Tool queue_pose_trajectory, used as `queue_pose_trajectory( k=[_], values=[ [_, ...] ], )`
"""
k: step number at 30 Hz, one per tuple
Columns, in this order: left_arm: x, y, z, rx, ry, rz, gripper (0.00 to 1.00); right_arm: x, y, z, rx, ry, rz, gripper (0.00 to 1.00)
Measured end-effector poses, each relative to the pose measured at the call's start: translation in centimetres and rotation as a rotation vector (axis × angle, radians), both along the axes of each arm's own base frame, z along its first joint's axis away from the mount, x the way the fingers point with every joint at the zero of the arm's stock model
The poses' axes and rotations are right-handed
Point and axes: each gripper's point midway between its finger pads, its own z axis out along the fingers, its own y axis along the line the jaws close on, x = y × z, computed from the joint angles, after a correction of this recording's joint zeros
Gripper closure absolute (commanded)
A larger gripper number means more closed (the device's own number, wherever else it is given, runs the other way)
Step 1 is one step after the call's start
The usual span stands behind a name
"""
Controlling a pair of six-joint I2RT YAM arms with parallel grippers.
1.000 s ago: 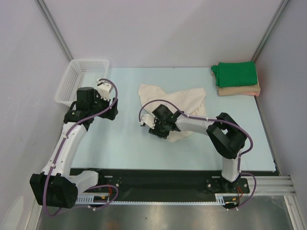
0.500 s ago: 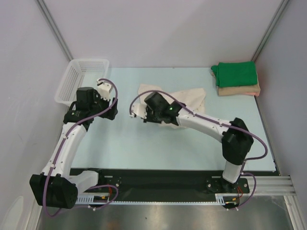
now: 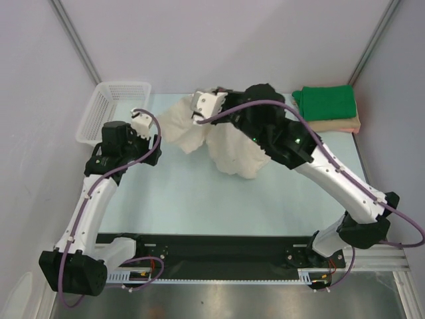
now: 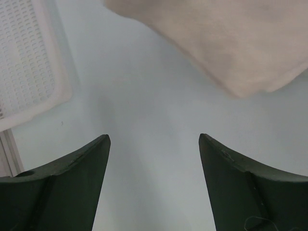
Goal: Fold and stack the t-shirts
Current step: Flatten the tshirt out
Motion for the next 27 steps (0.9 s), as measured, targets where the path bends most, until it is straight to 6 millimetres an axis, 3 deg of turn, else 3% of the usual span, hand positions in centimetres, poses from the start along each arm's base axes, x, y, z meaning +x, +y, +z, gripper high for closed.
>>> queue_pose_trajectory(
  k=[3, 7, 9, 12, 14, 17, 19, 24, 27],
  values=[
    [0.4, 0.0, 0.1, 0.0, 0.002, 0.0, 0.2, 1.8, -4.3, 2.2, 0.015, -0.053, -0.102, 1.0],
    [1.5, -0.2, 0.2, -0.001, 0.011, -0.003, 0.2, 5.5, -13.0, 3.0, 0.02, -0.079, -0.317, 1.0],
    [2.3, -0.4, 0.1, -0.002, 0.017, -0.007, 0.2, 6.8, -17.6, 1.6, 0.007, -0.066, -0.418, 1.0],
    [3.6, -1.5, -0.7, 0.006, 0.052, -0.041, 0.2, 7.5, -23.6, -2.8, -0.041, 0.005, -0.546, 1.0],
    [4.6, -3.0, -1.2, 0.012, 0.077, -0.084, 0.21, 7.8, -26.3, -6.3, -0.072, 0.066, -0.604, 1.0],
    [6.9, -6.1, -1.8, 0.009, 0.119, -0.164, 0.25, 8.2, -28.1, -11.2, -0.112, 0.176, -0.641, 1.0],
    [9.1, -8.2, -2.4, -0.016, 0.171, -0.206, 0.32, 8.5, -28.2, -13.1, -0.124, 0.226, -0.646, 1.0],
    [16.8, -11.7, -5.4, -0.077, 0.252, -0.235, 0.35, 8.8, -28.0, -14.1, -0.11, 0.259, -0.644, 1.0],
    [18.4, -12.1, -9.0, -0.077, 0.325, -0.218, 0.34, 8.8, -28.0, -14.2, -0.097, 0.264, -0.647, 1.0]
  ],
)
